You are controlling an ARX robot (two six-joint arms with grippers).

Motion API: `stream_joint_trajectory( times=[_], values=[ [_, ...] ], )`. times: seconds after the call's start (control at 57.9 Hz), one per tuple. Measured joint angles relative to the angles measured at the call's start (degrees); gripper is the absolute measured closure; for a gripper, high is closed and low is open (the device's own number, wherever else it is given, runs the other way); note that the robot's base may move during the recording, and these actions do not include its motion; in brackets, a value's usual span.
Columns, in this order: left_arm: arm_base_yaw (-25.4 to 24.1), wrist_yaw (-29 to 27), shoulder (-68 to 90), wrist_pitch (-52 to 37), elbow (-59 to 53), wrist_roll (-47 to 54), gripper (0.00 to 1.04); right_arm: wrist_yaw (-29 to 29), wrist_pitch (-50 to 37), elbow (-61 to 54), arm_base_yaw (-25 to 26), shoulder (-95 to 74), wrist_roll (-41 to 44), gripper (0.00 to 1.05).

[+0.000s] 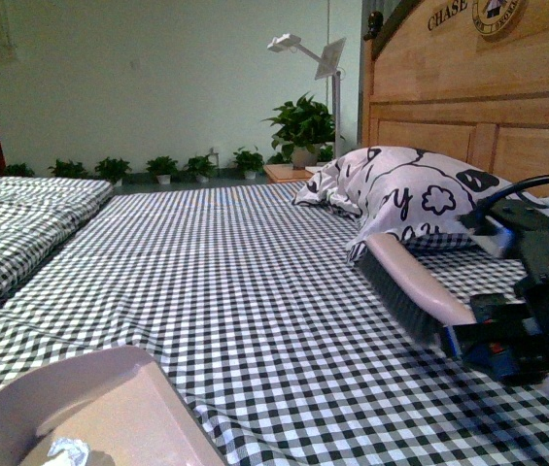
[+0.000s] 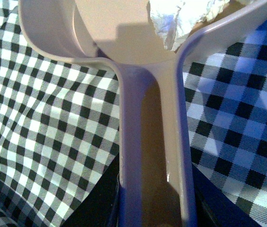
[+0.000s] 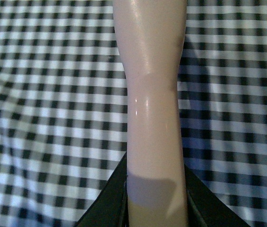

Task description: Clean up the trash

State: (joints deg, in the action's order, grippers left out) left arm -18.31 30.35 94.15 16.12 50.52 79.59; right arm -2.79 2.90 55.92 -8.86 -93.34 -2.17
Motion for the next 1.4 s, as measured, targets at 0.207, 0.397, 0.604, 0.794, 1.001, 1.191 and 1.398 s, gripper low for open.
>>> stream_joint_trajectory(
  times=[0.207,0.397,0.604,0.794,1.001,1.191,1.398],
  values=[
    [0.0,0.1,-0.8,-1.9,2.3,-10.1,0.78,-1.9,1.3,0.0,6.0,2.6,1.2,0.85],
    [0.0,5.9,-6.1,-1.3,5.0,-20.7,0.78,-3.0,2.5,0.0,10.5,5.7,2.6,0.85],
    [-0.4,0.7,-12.7,-10.0,5.6,-37.2,0.78,-2.5,0.2,-1.0,14.9,11.4,2.8,0.85],
    [-2.1,-8.5,-18.9,-15.3,2.0,-53.5,0.78,-7.8,-3.1,-4.2,18.6,22.0,-2.0,0.85],
    [-2.2,-10.6,-30.1,-16.0,-3.7,-59.6,0.78,-15.3,-2.7,-6.8,24.8,33.0,-3.2,0.85],
    [-2.8,-7.7,-41.3,-10.8,-4.7,-62.0,0.78,-25.1,0.1,-8.6,33.3,42.1,-4.3,0.85],
    [-4.4,-4.3,-49.8,-5.6,-6.1,-62.4,0.78,-33.0,3.7,-11.2,41.3,50.4,-5.8,0.85]
  ],
)
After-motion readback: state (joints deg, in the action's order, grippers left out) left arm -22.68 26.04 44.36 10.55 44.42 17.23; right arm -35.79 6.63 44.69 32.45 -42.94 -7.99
